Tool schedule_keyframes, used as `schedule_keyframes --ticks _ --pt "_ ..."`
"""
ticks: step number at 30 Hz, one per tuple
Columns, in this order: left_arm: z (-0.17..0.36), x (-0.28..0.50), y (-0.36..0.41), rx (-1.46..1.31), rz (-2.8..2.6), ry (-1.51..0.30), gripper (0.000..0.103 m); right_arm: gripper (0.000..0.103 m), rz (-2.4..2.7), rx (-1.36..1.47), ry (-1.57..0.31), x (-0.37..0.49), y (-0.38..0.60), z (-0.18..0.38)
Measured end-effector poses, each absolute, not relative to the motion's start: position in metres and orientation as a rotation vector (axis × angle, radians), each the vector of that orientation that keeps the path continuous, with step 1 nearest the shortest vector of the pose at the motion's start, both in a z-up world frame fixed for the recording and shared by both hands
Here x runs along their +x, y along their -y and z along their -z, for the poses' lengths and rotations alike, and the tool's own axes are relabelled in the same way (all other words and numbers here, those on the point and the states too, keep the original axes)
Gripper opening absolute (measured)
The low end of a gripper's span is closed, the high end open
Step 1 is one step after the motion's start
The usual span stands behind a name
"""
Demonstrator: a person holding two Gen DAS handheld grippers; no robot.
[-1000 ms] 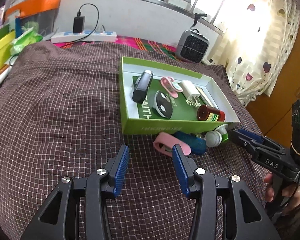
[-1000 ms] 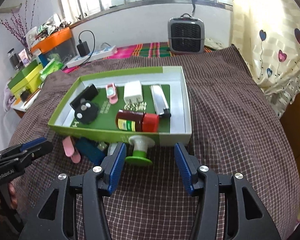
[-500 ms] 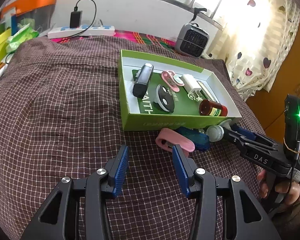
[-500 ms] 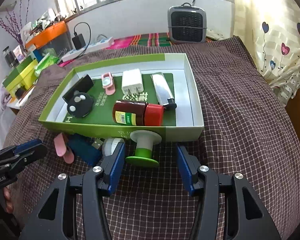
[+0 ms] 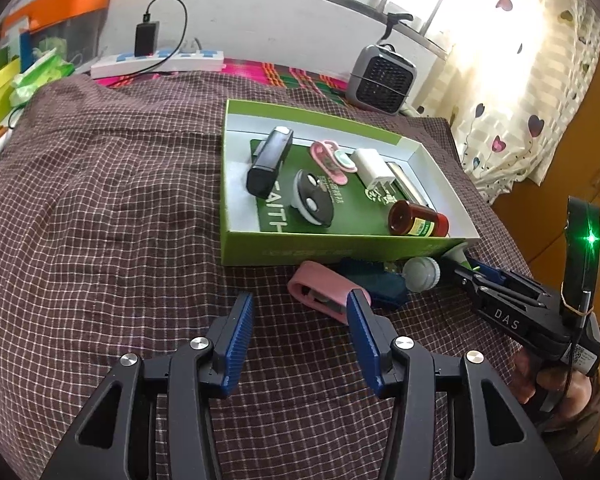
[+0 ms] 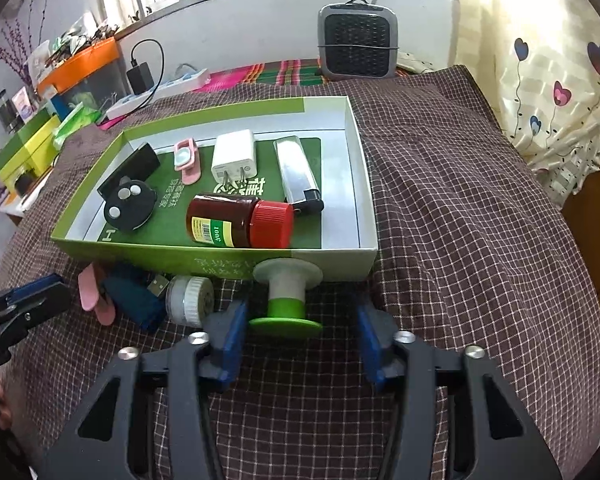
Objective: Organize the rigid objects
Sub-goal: 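Withdraw both grippers from the box toward the remaining items, then grasp the green-and-white spool with the right gripper while the left gripper approaches the pink clip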
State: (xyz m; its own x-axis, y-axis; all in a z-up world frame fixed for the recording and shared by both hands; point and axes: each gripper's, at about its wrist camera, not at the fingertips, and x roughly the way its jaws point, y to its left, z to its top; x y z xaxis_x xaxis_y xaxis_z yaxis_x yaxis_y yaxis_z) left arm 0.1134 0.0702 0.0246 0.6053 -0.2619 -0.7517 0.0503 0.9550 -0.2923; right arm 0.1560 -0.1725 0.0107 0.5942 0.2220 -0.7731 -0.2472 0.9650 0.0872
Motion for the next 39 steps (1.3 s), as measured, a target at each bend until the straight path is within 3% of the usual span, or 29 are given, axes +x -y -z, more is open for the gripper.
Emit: schedule_keyframes --ticks 21,39 --pt "-0.024 0.116 -0.031 -0.165 0.091 -0.928 0.048 0.035 -0.340 0.008 -0.884 0.151 0.188 -0.009" --pt "-0.024 0.106 -0.062 -0.175 0.014 -0.921 0.048 0.035 -0.336 0.000 -0.884 0.151 0.187 -0.009"
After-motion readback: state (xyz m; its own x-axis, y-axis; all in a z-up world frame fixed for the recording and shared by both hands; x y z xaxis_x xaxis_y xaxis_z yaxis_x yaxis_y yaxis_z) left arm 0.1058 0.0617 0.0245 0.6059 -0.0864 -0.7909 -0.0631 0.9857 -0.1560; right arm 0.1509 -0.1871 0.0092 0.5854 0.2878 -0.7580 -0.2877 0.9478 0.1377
